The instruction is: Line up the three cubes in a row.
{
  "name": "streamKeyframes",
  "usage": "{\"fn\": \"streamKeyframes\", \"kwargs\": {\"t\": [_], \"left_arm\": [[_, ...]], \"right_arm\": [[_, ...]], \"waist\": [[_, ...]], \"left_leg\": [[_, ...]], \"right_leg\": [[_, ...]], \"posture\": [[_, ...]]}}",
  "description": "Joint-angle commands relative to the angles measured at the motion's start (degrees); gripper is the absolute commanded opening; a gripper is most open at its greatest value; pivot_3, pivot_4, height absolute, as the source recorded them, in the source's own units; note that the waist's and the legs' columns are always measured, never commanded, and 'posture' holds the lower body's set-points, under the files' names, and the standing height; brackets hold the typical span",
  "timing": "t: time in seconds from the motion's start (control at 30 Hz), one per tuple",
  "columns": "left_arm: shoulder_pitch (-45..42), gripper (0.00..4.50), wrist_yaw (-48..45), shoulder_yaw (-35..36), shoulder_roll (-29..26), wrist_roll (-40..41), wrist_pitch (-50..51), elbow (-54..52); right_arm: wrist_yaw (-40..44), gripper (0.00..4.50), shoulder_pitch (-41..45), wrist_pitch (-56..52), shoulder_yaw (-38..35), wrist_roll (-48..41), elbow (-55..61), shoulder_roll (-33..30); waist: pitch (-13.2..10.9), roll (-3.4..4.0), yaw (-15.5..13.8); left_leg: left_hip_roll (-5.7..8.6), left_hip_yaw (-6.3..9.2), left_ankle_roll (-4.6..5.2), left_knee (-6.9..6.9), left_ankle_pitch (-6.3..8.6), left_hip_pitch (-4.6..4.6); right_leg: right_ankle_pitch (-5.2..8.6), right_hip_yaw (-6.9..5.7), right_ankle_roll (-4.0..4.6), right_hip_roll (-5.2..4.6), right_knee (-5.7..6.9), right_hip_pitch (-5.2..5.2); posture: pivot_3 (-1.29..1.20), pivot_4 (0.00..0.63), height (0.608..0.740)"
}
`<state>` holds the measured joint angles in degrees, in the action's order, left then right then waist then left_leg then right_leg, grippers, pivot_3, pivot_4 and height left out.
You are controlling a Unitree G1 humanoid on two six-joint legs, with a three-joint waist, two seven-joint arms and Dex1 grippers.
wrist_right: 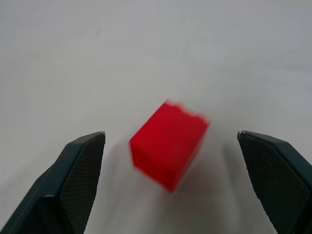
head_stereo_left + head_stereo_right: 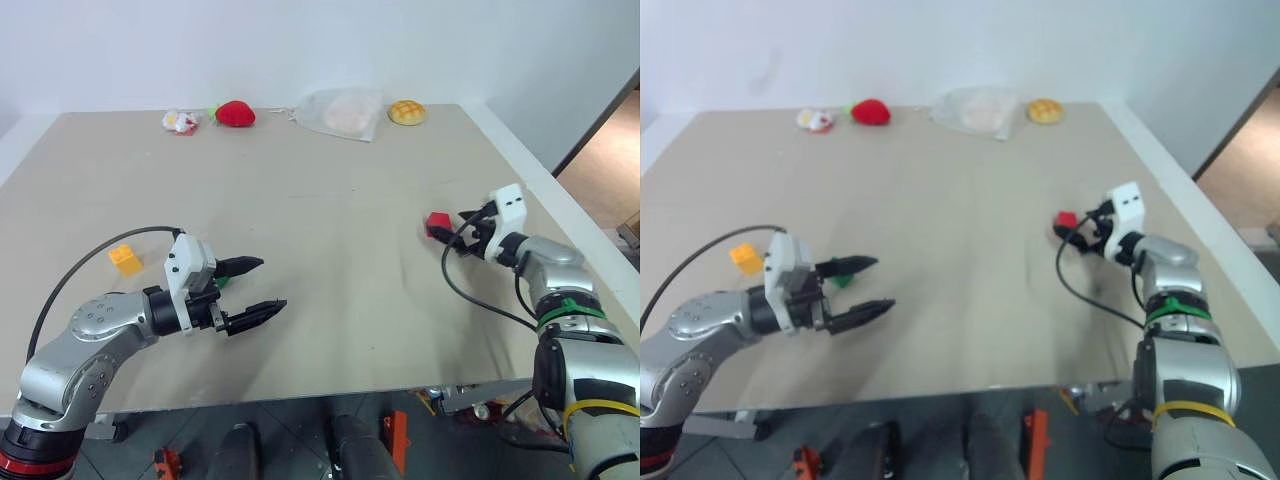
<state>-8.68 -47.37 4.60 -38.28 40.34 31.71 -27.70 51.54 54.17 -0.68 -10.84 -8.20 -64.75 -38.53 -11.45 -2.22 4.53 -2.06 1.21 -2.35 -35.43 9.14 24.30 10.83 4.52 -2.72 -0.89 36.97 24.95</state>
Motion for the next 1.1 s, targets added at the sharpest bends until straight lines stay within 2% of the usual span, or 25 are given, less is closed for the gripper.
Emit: {"fn": "streamKeyframes", "kwargs": {"t": [0.03,0.2,0.37,0.87,1.1], "left_arm": [[-0.4,4.47,0.4,1.0,0.2,0.6,-0.1,-1.1],[-0.7,4.47,0.7,0.6,0.6,0.7,-0.1,-1.0],[-1.0,4.47,0.6,0.6,0.7,0.7,0.0,-0.9],[0.0,4.47,1.0,1.0,0.7,0.9,0.0,-1.8],[-0.1,4.47,1.1,1.2,0.6,1.1,0.2,-1.8]], "right_arm": [[1.5,4.5,1.5,-0.1,-1.7,-1.3,1.0,-2.6],[-1.6,4.5,1.8,1.3,-1.2,-0.2,0.2,-2.4],[-8.8,4.5,3.1,4.0,0.2,2.6,-1.0,-1.3],[-9.6,4.5,3.8,6.2,2.6,6.0,-3.6,-0.6],[-11.7,4.5,3.5,7.6,6.1,10.2,-4.4,-0.5]], "waist": [[0.0,0.0,0.0],[0.0,0.0,0.1],[0.0,0.0,0.1],[0.0,0.0,0.1],[0.0,0.0,0.1]], "left_leg": [[0.0,0.0,0.0,0.0,0.0,0.0],[0.0,-0.02,0.0,0.0,0.0,-0.03],[0.01,-0.04,0.02,-0.01,-0.01,-0.04],[0.04,-0.06,0.02,0.0,-0.01,-0.04],[0.04,-0.06,0.02,-0.01,-0.01,-0.04]], "right_leg": [[0.0,0.0,0.0,0.0,0.0,0.0],[-0.01,0.03,-0.01,0.01,0.01,0.01],[-0.03,0.06,-0.02,0.01,0.01,0.01],[-0.04,0.12,-0.03,0.0,0.01,0.01],[-0.04,0.13,-0.03,0.0,0.01,0.0]], "posture": [[0.0,0.15,0.74],[0.0,0.15,0.74],[0.0,0.15,0.74],[0.0,0.15,0.74],[0.0,0.15,0.74]]}}
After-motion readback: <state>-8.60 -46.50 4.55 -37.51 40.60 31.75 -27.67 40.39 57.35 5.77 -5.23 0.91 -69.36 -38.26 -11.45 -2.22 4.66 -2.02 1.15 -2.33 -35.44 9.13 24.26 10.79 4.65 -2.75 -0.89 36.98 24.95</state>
